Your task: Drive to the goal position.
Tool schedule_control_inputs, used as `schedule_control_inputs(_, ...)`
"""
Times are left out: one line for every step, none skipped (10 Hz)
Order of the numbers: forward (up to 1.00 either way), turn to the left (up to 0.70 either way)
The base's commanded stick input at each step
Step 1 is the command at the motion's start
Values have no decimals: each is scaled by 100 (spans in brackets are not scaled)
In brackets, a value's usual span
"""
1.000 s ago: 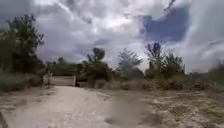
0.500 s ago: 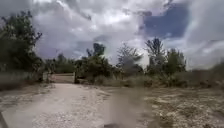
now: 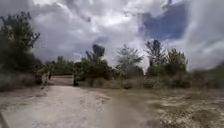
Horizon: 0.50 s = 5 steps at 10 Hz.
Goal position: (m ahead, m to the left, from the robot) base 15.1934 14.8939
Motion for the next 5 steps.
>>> schedule_control_inputs(85, 0)
schedule_control_inputs(85, 0)
schedule_control_inputs(85, 0)
schedule_control_inputs(85, 0)
schedule_control_inputs(74, 0)
